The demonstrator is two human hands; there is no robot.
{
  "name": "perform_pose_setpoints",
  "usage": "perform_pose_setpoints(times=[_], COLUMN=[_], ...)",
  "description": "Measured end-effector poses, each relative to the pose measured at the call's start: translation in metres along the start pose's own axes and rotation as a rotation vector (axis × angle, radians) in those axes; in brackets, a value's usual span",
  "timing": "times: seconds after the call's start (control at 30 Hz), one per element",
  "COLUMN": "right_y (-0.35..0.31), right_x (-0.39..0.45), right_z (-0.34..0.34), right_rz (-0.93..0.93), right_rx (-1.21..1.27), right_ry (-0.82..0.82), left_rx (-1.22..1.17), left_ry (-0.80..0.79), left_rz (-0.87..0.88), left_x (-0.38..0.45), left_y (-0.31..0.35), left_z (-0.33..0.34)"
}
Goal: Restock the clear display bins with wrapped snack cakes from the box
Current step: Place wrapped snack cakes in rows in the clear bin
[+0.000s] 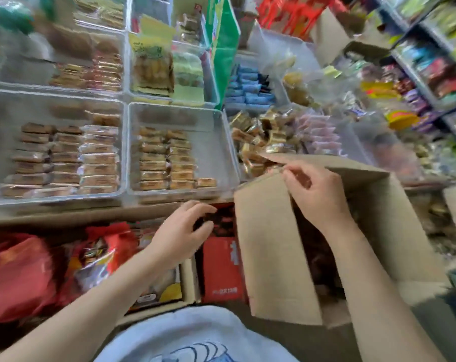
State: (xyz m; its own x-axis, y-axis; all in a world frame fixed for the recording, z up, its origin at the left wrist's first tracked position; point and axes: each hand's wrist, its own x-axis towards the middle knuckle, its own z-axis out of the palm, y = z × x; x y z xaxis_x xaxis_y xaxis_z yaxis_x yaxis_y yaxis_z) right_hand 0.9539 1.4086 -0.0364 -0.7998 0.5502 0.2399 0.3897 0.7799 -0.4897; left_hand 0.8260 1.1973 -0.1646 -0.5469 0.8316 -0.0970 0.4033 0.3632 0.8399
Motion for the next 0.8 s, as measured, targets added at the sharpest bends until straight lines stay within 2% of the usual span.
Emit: perform_pose_setpoints(times=[0.1,0.27,0.43,0.53,0.67,0.73,0.8], right_y=[0.065,0.155,0.238,0.273,0.28,0.266,0.253], right_x=[-0.011,-0.014,-0.002,-0.006,-0.013,-0.021,-0.032], right_z=[-0.022,-0.004,0.065,0.105,0.152,0.166,0.176], right_rz=[0.072,0.138,0.196,0.21,0.291,0.367,0.492], right_rx=[-0.106,-0.258,-0.365,-0.277,-0.138,0.018,0.219], right_ry=[-0.096,-0.443,-0.798,-0.874,-0.996,-1.102,-1.121], left_rx=[-0.188,-0.406,-0.358,-0.353,-0.396,-0.422,-0.438], left_ry=[-0.06,-0.07,0.159,0.193,0.231,0.236,0.234], left_rz=[-0.059,-0.171,-0.252,-0.261,-0.285,-0.296,-0.304], left_x=[0.015,0.032,0.037,0.034,0.035,0.034,0.032], left_y=[0.057,0.117,0.111,0.113,0.119,0.118,0.118], left_z=[0.051,0.128,0.15,0.151,0.157,0.159,0.159])
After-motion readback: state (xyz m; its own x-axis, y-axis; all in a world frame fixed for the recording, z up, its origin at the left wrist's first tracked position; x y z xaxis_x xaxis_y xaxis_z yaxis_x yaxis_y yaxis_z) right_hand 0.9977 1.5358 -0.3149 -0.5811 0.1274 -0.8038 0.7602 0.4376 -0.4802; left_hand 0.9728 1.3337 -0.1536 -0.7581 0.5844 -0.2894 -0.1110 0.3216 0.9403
